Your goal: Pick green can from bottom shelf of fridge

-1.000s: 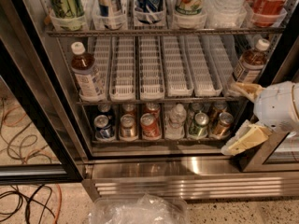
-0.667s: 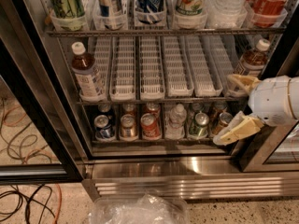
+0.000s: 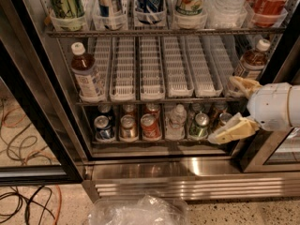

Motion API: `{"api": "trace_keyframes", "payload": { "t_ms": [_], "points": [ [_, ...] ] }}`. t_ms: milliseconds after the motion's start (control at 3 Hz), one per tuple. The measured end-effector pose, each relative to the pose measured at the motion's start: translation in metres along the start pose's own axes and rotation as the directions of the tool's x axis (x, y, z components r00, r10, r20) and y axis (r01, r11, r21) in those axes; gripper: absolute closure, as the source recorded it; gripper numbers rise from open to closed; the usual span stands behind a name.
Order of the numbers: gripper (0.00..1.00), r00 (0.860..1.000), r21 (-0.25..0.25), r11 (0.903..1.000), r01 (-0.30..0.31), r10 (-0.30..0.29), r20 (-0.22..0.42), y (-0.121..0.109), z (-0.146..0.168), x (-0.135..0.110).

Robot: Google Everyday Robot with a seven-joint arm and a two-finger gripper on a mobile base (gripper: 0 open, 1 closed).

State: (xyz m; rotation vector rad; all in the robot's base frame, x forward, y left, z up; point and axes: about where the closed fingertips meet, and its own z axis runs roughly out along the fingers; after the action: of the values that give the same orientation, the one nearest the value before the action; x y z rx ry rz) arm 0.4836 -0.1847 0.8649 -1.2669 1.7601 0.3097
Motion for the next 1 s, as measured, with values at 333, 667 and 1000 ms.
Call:
{"api": "trace_keyframes", "payload": {
  "t_ms": [333,667,1000],
  "points": [
    [0.0,0.985,0.075,0.989,-0.127,0.117,0.125,0.022,0.02,0.018],
    [0.0,0.946,0.144,0.9501,-0.277,0.243,0.217,0.057,0.042,0.054],
    [0.0,0.925,0.217,0.9172,-0.334,0.275,0.262,0.051,0.034,0.051]
  ]
}}
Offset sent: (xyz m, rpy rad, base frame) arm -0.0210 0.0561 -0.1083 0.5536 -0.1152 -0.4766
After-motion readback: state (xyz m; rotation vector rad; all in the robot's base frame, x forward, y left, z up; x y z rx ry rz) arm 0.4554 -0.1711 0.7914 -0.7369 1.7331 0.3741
